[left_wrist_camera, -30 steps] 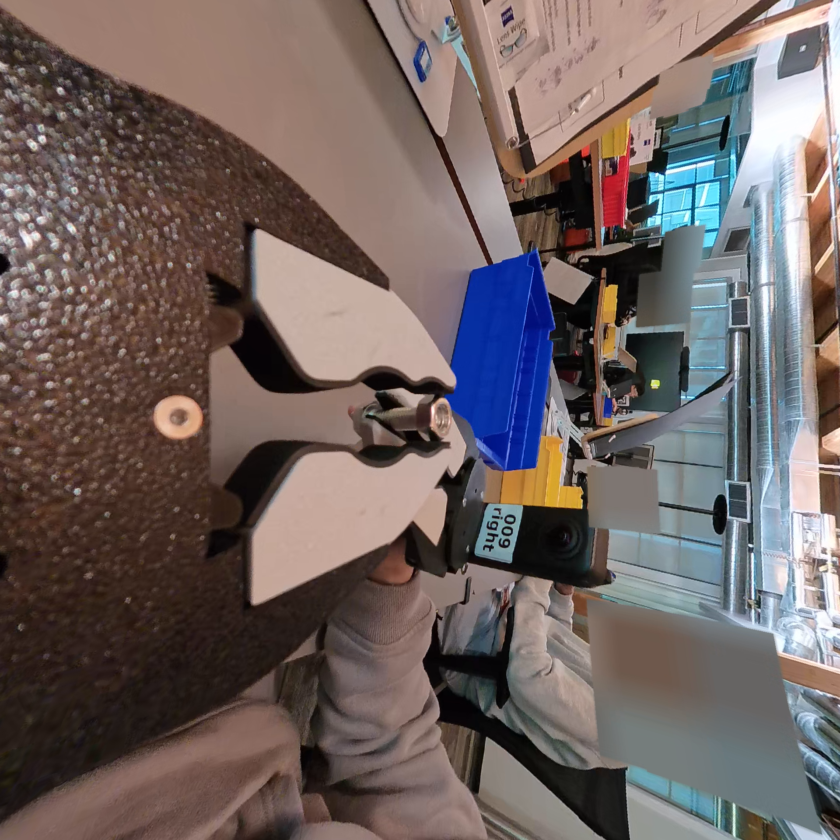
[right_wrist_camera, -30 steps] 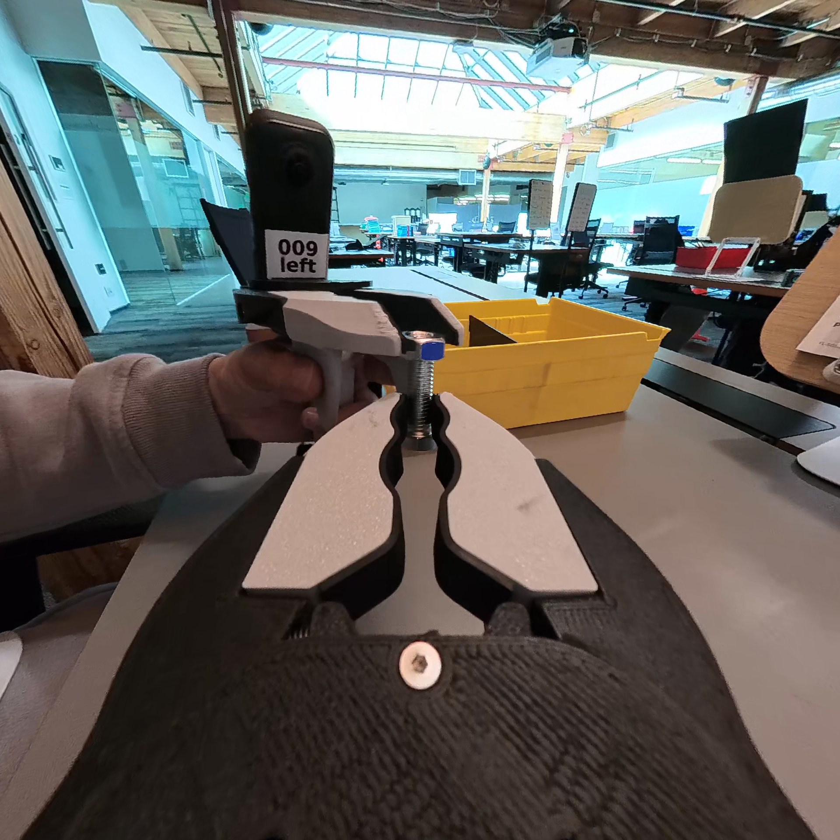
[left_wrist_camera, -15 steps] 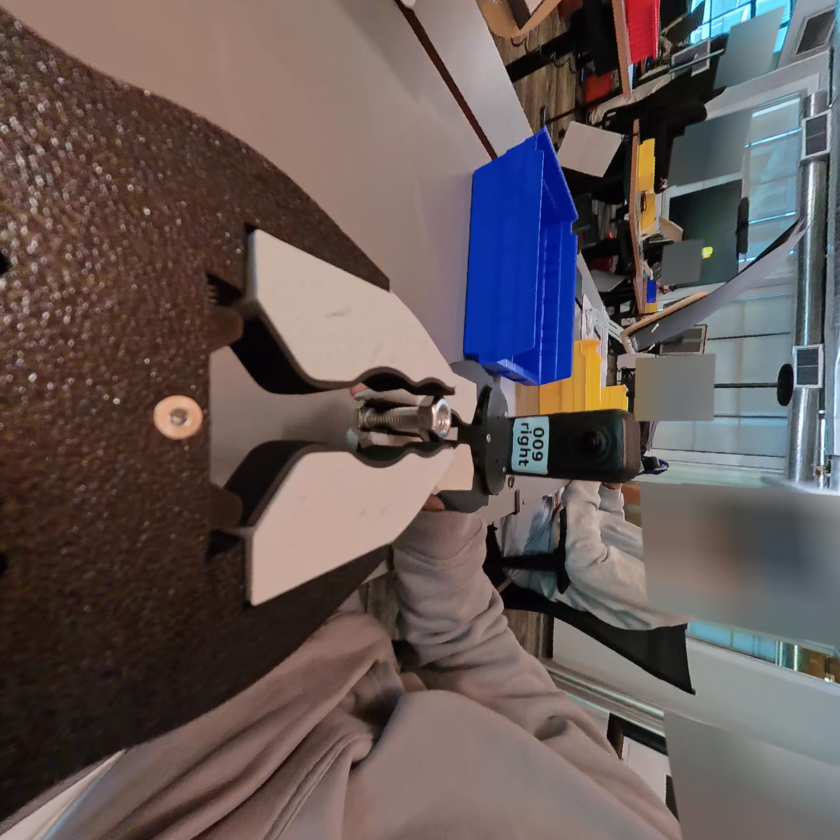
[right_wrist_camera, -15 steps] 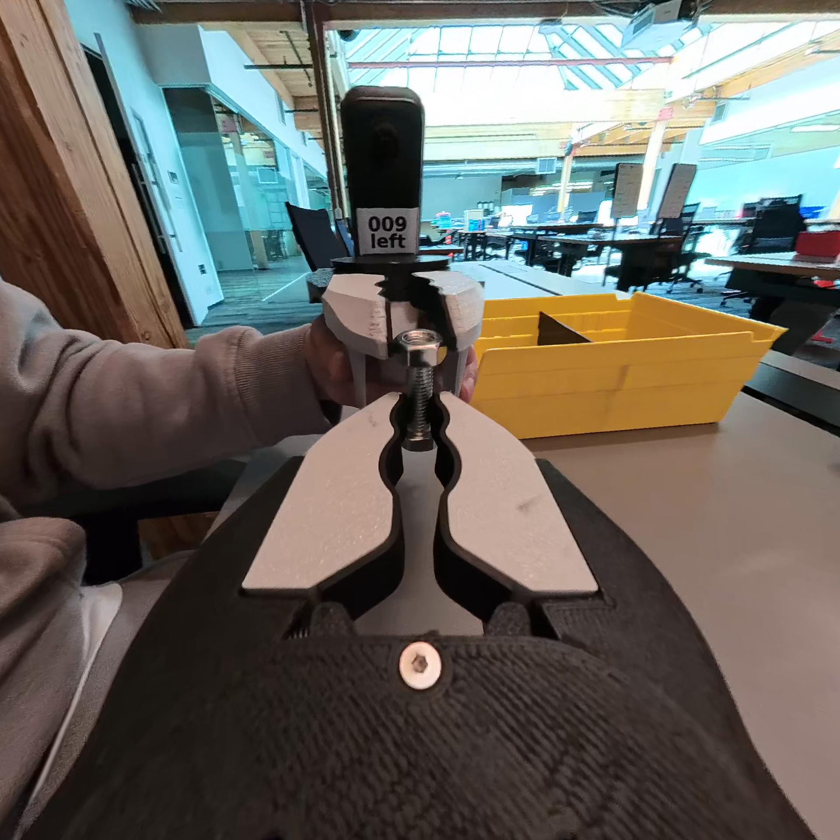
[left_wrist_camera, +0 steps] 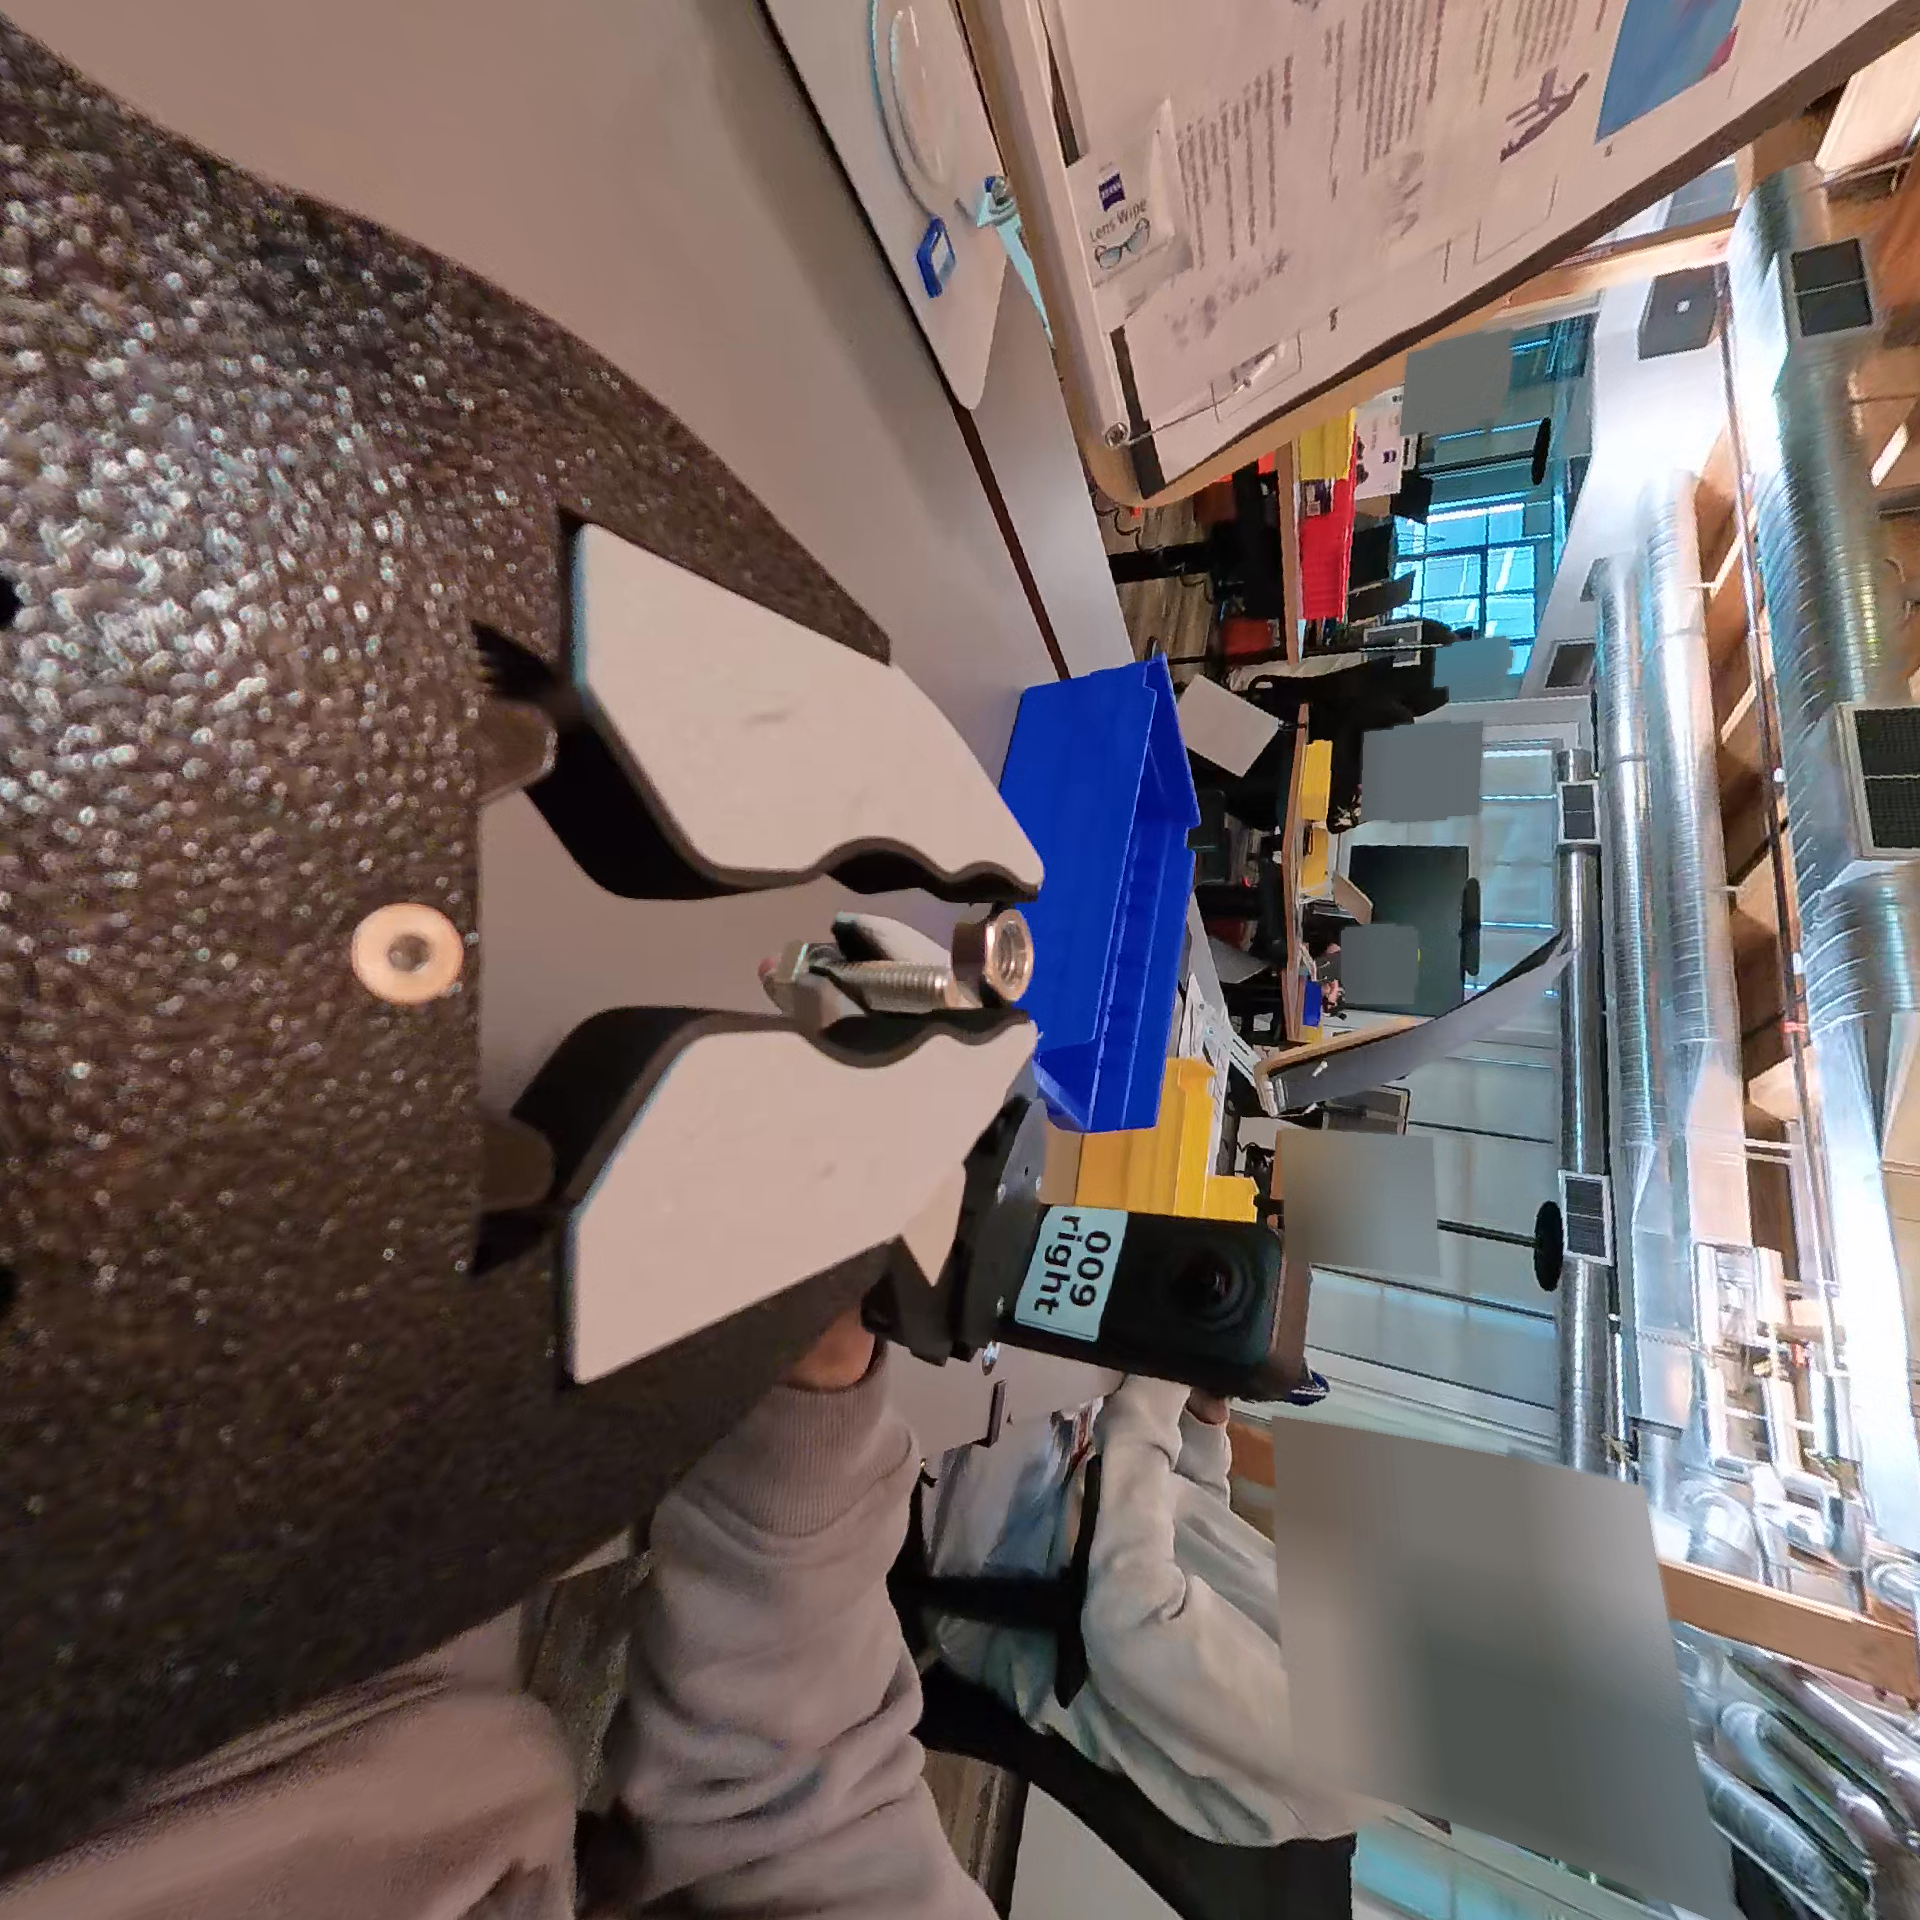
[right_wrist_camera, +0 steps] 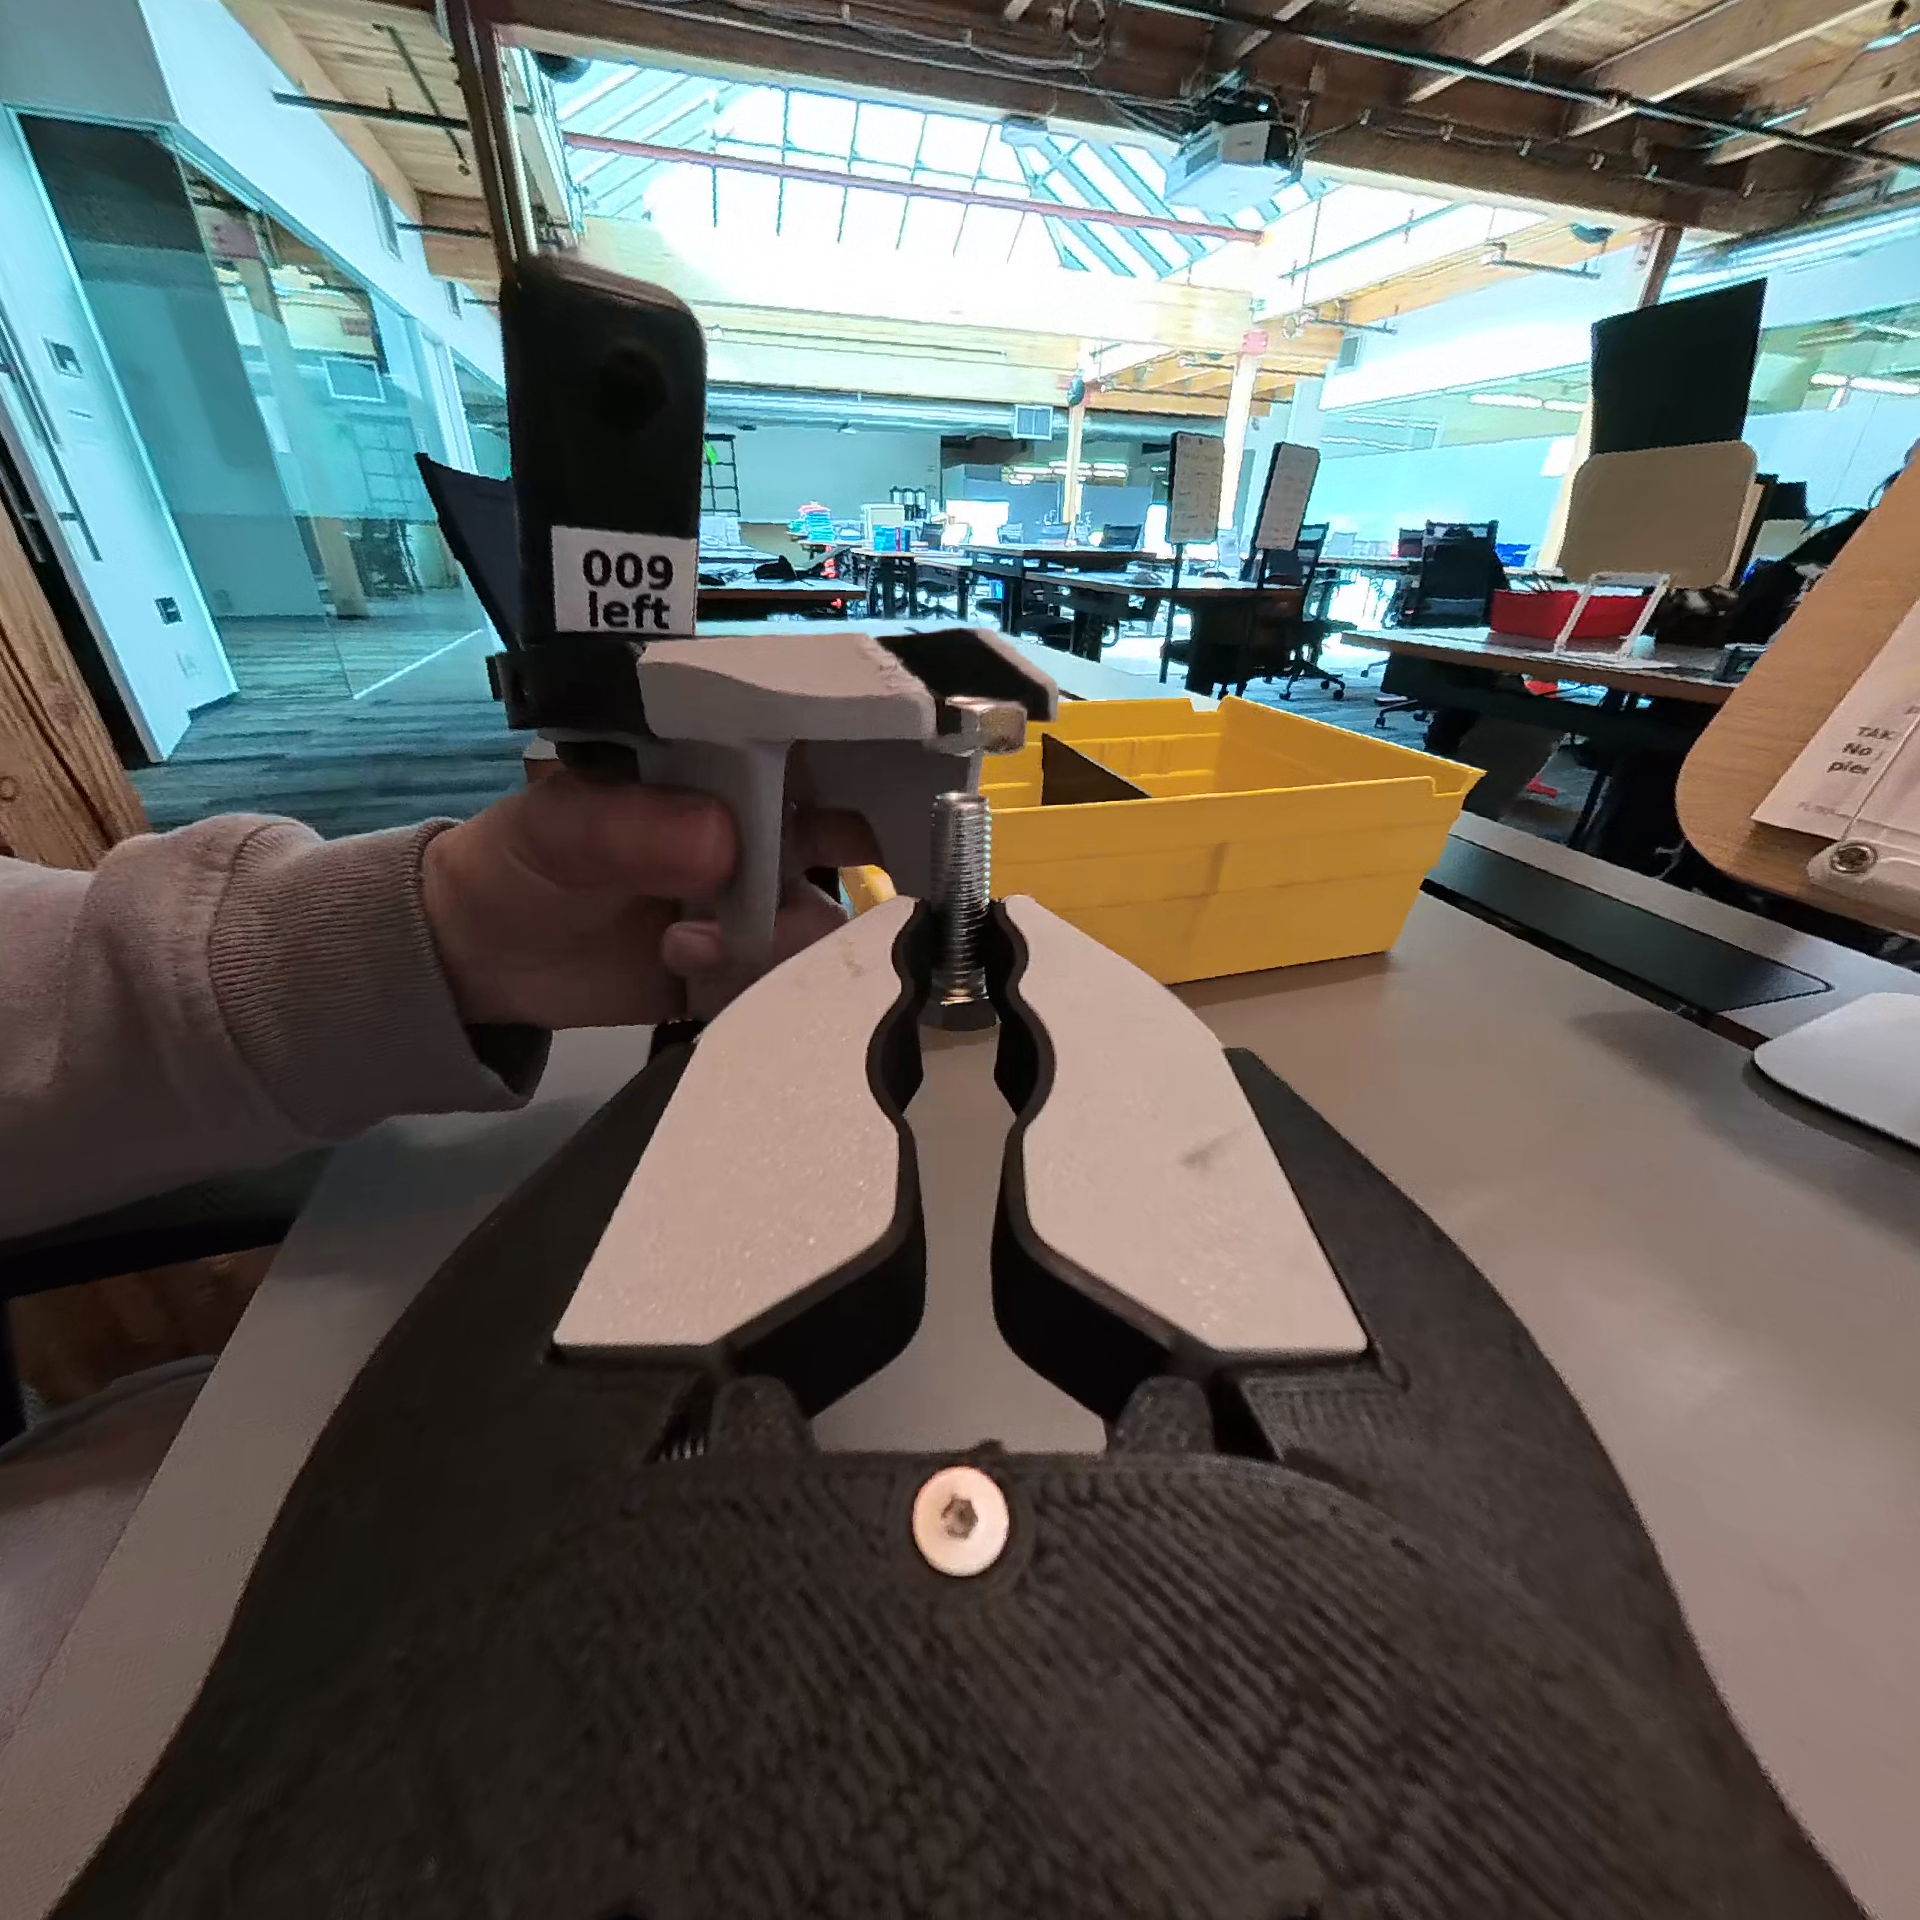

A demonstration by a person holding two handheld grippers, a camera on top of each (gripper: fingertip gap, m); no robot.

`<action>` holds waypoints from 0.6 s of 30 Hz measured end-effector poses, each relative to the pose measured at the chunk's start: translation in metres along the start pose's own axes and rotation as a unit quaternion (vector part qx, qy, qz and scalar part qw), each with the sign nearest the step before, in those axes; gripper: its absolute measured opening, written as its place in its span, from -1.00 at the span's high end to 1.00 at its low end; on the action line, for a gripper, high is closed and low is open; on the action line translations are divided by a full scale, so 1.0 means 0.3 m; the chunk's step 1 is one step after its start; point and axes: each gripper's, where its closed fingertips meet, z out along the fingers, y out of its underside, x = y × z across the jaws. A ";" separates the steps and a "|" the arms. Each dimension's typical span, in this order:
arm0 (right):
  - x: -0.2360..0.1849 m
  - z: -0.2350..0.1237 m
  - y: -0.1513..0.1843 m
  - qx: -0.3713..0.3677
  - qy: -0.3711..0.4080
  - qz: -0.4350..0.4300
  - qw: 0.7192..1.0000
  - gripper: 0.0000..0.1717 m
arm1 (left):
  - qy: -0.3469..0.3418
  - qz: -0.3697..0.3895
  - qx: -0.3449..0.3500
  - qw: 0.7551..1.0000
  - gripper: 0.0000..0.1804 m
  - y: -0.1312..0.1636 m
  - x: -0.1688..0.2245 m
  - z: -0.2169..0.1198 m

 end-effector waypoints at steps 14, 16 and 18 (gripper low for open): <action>-0.022 0.009 0.022 -0.014 -0.027 0.016 0.999 0.89 | 0.049 0.009 -0.034 0.998 0.80 0.050 0.029 -0.005; -0.024 0.010 0.027 -0.018 -0.029 0.014 0.999 0.89 | 0.053 0.018 -0.046 0.997 0.79 0.055 0.029 -0.010; -0.025 0.011 0.032 -0.022 -0.030 0.013 0.999 0.89 | 0.054 0.028 -0.061 0.996 0.79 0.060 0.027 -0.014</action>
